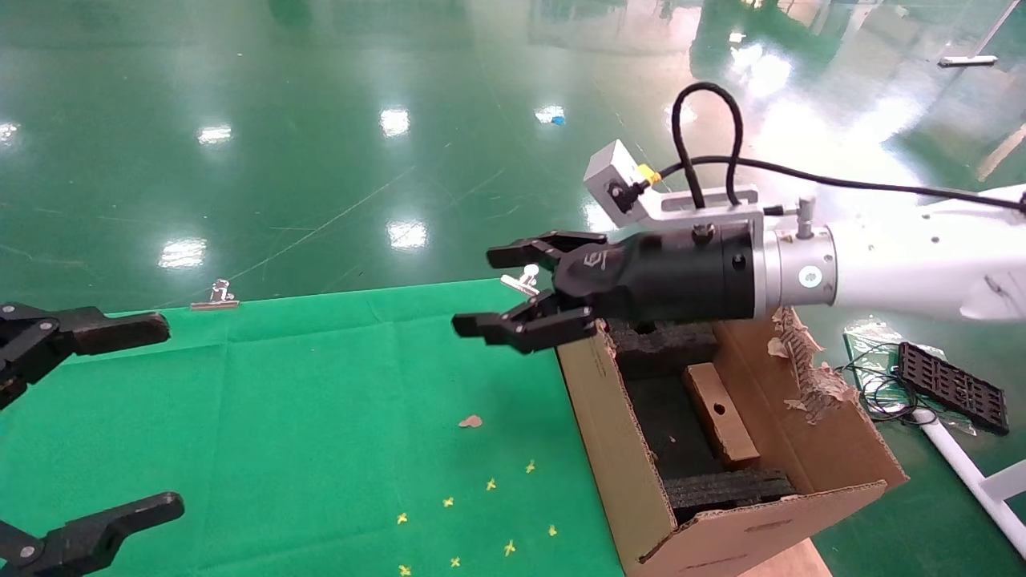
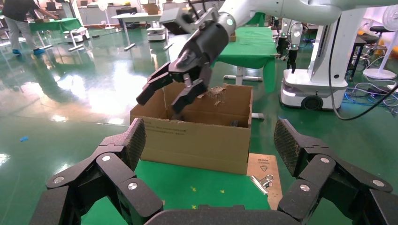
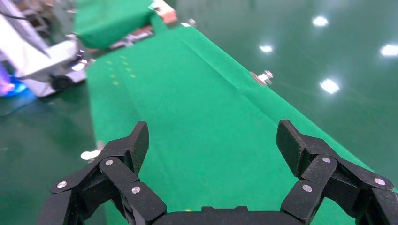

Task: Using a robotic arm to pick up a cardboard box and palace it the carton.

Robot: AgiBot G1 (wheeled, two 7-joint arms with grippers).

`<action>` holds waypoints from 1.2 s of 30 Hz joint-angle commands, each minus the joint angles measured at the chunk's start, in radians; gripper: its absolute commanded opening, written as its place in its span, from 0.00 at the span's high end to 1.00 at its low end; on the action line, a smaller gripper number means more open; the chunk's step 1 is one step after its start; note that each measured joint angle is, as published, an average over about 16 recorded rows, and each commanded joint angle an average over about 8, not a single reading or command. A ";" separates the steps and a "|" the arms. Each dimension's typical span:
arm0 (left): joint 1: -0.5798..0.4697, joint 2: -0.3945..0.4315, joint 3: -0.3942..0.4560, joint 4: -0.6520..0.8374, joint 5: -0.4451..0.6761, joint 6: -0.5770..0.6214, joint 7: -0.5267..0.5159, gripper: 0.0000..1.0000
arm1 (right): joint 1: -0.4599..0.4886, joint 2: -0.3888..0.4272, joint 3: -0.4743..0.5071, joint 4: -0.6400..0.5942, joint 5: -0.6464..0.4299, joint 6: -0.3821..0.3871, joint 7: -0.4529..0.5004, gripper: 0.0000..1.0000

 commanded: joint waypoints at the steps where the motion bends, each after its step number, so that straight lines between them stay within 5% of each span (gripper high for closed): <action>1: 0.000 0.000 0.000 0.000 0.000 0.000 0.000 0.00 | -0.037 0.006 0.043 0.037 0.014 -0.010 -0.012 0.00; 23: 0.000 0.000 0.001 0.000 -0.001 -0.001 0.001 0.00 | -0.418 0.064 0.479 0.420 0.160 -0.107 -0.137 0.00; 36: 0.000 -0.001 0.001 0.000 -0.001 -0.001 0.001 0.00 | -0.439 0.068 0.503 0.440 0.170 -0.113 -0.142 0.00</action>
